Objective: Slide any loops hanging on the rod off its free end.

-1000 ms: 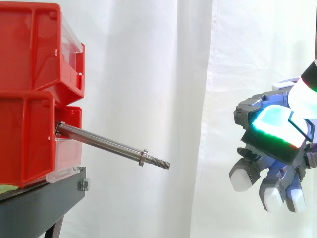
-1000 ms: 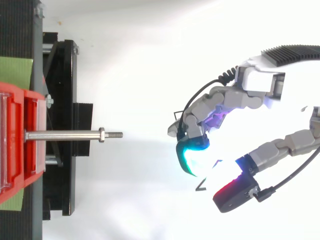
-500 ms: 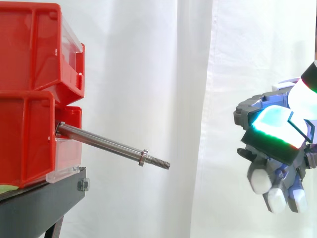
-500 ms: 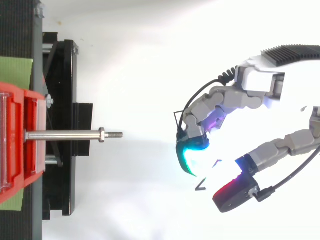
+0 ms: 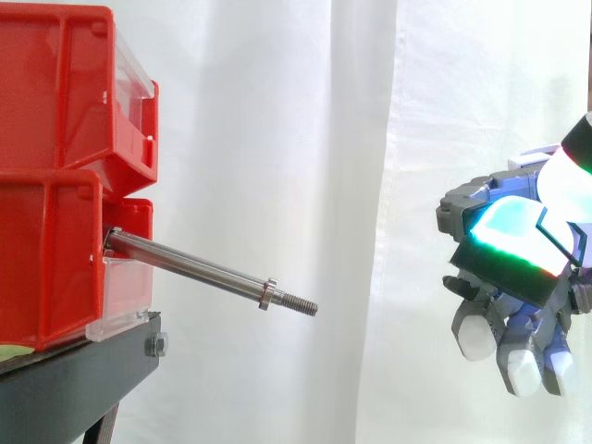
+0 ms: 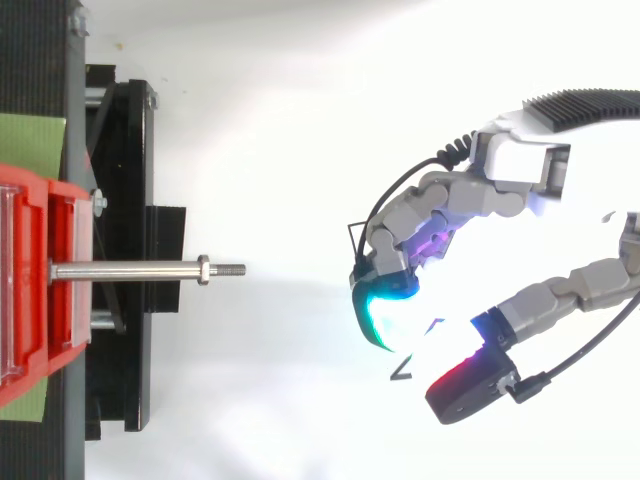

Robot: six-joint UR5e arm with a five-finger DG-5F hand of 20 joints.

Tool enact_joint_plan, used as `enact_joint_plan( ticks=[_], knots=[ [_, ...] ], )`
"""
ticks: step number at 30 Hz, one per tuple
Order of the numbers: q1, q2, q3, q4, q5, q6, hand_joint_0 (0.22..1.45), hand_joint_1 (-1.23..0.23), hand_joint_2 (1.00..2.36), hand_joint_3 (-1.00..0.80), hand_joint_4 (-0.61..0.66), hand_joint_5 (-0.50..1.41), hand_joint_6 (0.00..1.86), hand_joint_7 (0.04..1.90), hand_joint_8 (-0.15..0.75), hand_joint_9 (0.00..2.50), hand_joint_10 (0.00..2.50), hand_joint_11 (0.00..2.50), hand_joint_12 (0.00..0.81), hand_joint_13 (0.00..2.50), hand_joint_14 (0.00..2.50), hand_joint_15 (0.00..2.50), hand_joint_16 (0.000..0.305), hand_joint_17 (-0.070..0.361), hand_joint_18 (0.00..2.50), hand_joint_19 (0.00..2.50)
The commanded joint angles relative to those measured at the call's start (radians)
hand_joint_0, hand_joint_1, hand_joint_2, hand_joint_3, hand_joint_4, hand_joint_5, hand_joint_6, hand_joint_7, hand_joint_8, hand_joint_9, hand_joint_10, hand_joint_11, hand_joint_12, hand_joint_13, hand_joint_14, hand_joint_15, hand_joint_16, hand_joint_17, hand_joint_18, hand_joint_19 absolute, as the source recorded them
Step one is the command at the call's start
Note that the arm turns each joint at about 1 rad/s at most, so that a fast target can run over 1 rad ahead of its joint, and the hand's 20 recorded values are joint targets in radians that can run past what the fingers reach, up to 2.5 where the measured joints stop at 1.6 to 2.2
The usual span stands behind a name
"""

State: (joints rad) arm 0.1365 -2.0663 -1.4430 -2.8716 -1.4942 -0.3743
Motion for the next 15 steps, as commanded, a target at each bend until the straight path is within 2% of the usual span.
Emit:
enact_joint_plan(
  ticks=[1, 15],
  knots=[
    [0.000, 0.000, 0.000, 0.000, 0.000, 0.000, 0.60, -0.71, 1.02, -0.18, 0.00, -0.17, 0.89, 1.15, 0.327, 0.73, 0.01, 0.16, 0.336, 0.92, 0.01, 0.17, 0.052, 0.117, 1.01, 0.38],
    [0.000, 0.000, 0.000, 0.000, 0.000, 0.000, 0.60, -0.72, 1.02, -0.18, 0.00, -0.17, 0.89, 1.14, 0.325, 0.75, 0.01, 0.18, 0.336, 0.93, 0.01, 0.18, 0.051, 0.116, 1.00, 0.37]
  ],
)
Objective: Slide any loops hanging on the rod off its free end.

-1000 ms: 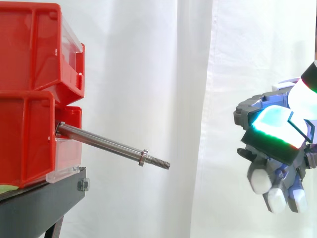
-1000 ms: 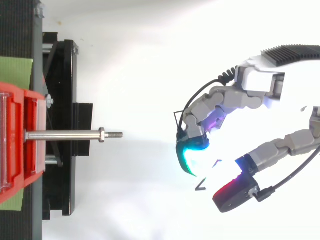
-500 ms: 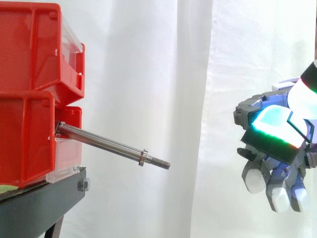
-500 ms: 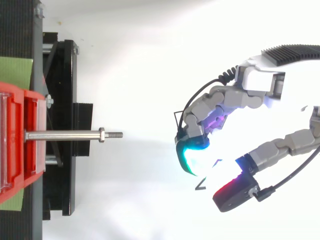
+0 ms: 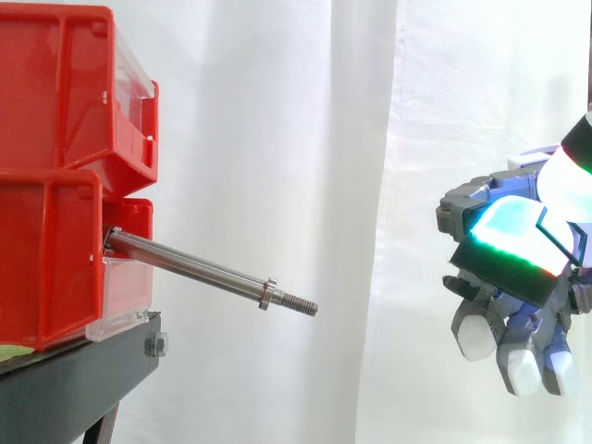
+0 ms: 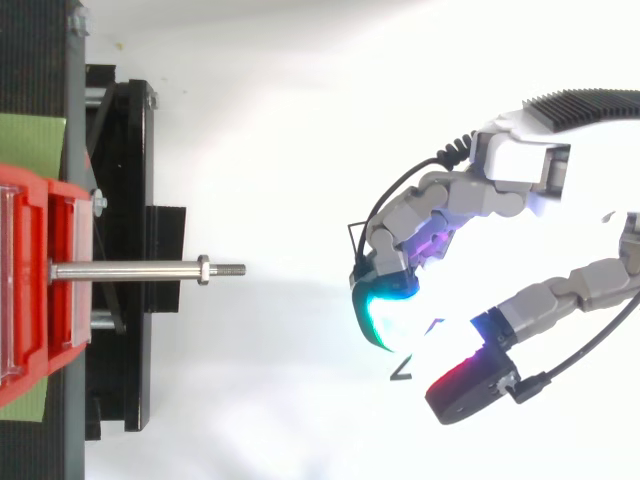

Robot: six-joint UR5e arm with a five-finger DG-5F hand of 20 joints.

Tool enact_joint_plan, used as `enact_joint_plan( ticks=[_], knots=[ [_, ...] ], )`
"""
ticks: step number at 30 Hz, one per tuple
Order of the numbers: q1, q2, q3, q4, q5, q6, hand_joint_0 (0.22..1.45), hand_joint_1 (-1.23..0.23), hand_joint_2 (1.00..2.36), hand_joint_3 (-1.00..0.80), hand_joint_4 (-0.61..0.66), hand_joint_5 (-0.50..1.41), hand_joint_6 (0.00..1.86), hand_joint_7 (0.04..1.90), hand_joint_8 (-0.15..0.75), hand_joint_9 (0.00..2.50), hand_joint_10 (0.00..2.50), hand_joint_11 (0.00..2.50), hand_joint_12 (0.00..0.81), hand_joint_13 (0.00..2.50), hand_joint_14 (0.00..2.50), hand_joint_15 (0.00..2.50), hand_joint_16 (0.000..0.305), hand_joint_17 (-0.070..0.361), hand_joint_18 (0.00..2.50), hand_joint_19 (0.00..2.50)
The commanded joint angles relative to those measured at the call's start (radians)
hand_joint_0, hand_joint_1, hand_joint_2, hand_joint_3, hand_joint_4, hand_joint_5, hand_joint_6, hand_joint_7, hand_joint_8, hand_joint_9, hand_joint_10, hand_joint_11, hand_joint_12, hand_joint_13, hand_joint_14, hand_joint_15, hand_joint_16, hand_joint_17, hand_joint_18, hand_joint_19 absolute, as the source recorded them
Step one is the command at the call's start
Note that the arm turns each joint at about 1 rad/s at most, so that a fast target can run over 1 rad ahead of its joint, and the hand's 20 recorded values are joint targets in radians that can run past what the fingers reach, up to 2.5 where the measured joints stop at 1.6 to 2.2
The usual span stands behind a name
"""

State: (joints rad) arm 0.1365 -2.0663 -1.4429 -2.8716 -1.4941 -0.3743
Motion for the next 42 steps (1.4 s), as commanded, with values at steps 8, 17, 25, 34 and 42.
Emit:
enact_joint_plan(
  ticks=[8, 17, 25, 34, 42],
  knots=[
    [0.000, 0.000, -0.001, 0.000, 0.000, 0.000, 0.60, -0.72, 1.02, -0.18, 0.00, -0.17, 0.89, 1.15, 0.323, 0.76, 0.01, 0.18, 0.333, 0.93, 0.01, 0.17, 0.051, 0.115, 1.00, 0.39],
    [0.000, 0.000, -0.001, 0.000, 0.000, 0.000, 0.60, -0.72, 1.02, -0.19, 0.00, -0.17, 0.89, 1.15, 0.322, 0.77, 0.01, 0.18, 0.332, 0.93, 0.01, 0.18, 0.051, 0.114, 1.01, 0.39],
    [0.000, 0.000, 0.001, 0.000, 0.000, 0.000, 0.60, -0.72, 1.02, -0.18, -0.01, -0.17, 0.89, 1.15, 0.323, 0.78, 0.01, 0.18, 0.333, 0.94, 0.01, 0.18, 0.051, 0.114, 1.01, 0.39],
    [0.002, 0.000, -0.001, 0.000, 0.000, 0.000, 0.60, -0.72, 1.02, -0.19, 0.00, -0.17, 0.89, 1.15, 0.327, 0.79, 0.01, 0.19, 0.333, 0.95, 0.01, 0.18, 0.051, 0.114, 1.01, 0.39],
    [0.000, 0.000, -0.001, 0.000, 0.000, 0.000, 0.60, -0.72, 1.02, -0.19, 0.00, -0.17, 0.89, 1.15, 0.326, 0.79, 0.01, 0.19, 0.334, 0.95, 0.01, 0.18, 0.051, 0.114, 1.01, 0.38]
  ],
)
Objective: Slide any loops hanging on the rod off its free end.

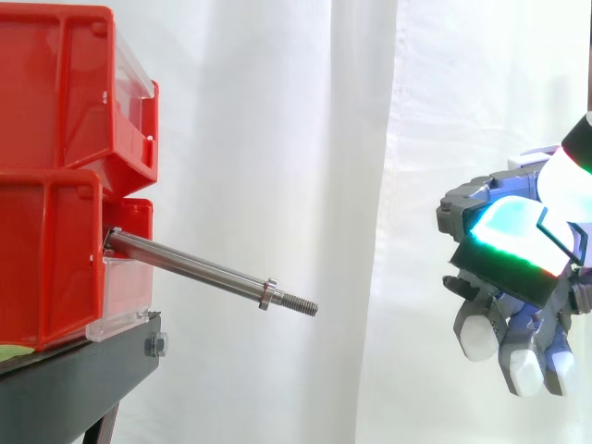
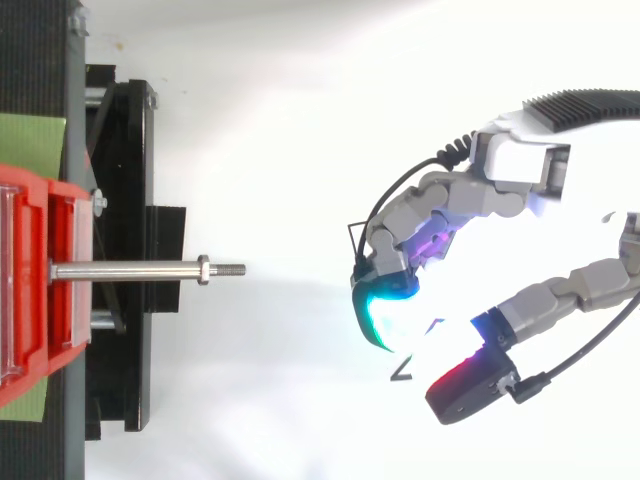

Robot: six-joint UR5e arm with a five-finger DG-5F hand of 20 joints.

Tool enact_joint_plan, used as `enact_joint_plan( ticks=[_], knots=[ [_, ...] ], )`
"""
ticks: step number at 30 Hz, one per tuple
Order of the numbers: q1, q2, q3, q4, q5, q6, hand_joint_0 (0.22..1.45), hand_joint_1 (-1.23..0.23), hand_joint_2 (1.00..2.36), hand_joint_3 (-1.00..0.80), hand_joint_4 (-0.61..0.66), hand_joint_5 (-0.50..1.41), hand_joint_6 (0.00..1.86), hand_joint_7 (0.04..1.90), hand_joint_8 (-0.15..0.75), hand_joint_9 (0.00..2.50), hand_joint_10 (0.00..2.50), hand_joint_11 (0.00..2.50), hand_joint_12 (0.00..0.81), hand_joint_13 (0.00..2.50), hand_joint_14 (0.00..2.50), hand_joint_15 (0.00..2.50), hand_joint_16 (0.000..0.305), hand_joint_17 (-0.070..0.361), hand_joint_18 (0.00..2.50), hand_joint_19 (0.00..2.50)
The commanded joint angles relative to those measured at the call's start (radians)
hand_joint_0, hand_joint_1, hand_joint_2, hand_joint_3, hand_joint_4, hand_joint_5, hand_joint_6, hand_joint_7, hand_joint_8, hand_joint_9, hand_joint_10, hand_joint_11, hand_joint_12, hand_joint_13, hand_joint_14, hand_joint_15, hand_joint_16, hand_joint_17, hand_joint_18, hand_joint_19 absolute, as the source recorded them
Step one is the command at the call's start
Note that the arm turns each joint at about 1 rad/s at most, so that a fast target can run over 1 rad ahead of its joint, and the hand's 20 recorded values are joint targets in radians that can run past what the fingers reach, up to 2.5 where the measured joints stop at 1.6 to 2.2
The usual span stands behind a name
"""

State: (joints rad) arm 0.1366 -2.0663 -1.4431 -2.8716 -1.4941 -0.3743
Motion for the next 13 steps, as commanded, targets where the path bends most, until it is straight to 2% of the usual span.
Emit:
enact_joint_plan(
  ticks=[1, 13],
  knots=[
    [0.000, 0.000, 0.000, 0.000, 0.000, 0.000, 0.60, -0.72, 1.02, -0.19, 0.00, -0.17, 0.89, 1.15, 0.325, 0.79, 0.01, 0.20, 0.334, 0.95, 0.01, 0.18, 0.050, 0.114, 1.01, 0.39],
    [0.000, 0.000, 0.000, 0.000, 0.000, 0.000, 0.60, -0.72, 1.02, -0.19, -0.01, -0.17, 0.89, 1.15, 0.324, 0.79, 0.01, 0.19, 0.332, 0.96, 0.01, 0.18, 0.050, 0.113, 1.02, 0.39]
  ],
)
